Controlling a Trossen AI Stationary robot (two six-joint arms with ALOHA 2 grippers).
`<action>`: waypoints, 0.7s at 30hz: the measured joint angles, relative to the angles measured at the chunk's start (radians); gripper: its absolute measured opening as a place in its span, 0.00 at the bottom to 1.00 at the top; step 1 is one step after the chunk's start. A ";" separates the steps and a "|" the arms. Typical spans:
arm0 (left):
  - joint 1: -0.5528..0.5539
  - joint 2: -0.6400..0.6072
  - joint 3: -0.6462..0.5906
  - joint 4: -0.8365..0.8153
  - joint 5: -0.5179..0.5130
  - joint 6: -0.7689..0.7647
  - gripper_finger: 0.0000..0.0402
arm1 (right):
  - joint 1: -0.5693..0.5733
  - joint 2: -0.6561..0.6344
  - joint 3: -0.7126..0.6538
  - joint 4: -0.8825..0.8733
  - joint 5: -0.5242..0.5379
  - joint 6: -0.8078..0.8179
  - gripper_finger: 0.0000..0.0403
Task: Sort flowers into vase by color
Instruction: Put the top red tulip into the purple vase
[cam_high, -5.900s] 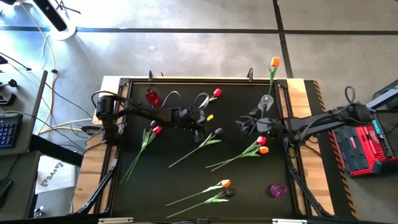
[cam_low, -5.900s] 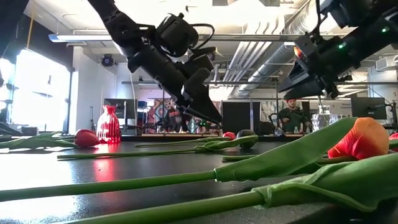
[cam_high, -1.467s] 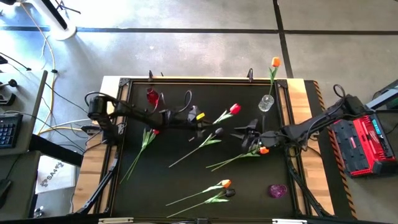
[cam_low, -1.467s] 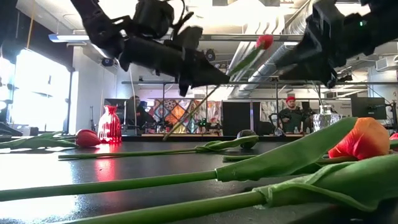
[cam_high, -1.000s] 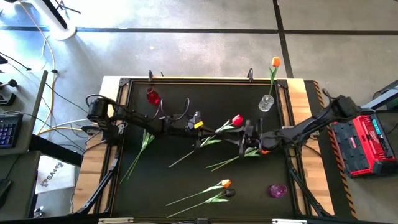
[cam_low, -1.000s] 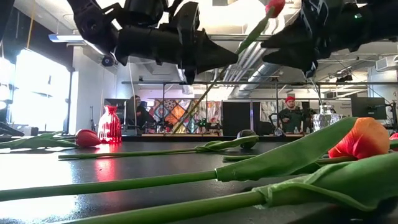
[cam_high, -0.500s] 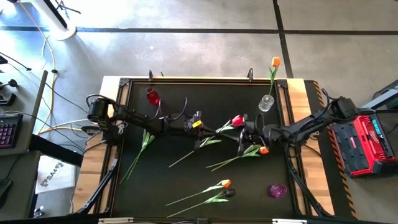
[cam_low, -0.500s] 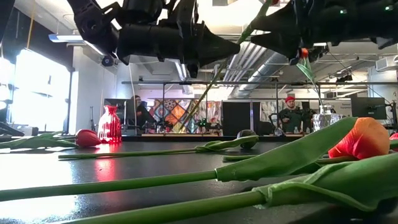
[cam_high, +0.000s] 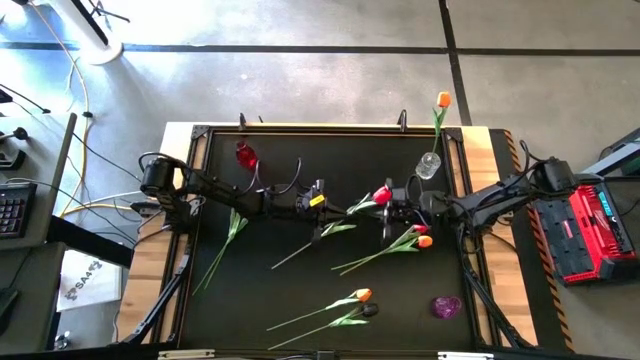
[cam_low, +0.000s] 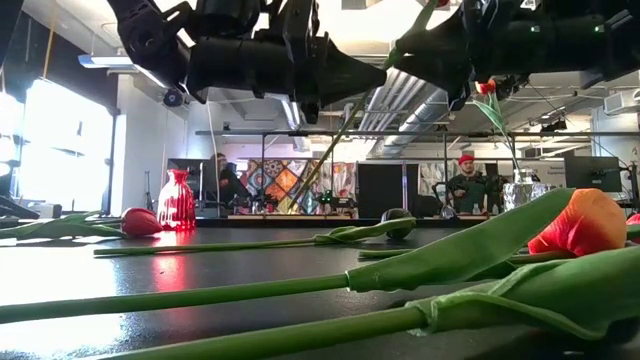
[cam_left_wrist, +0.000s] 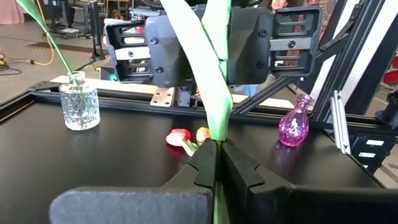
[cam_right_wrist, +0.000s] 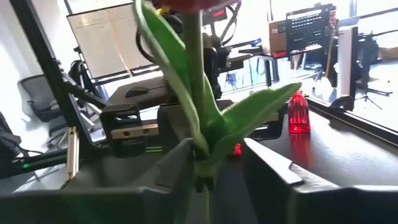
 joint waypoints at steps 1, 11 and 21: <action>0.000 0.000 0.000 -0.002 0.000 0.000 0.00 | -0.001 0.000 0.000 0.001 -0.005 0.000 0.27; 0.002 0.000 0.002 -0.036 -0.081 -0.065 0.03 | -0.003 0.001 0.000 -0.003 -0.018 -0.043 0.02; 0.051 -0.001 0.001 -0.188 -0.121 -0.122 0.27 | -0.006 -0.001 0.001 -0.062 0.079 0.002 0.00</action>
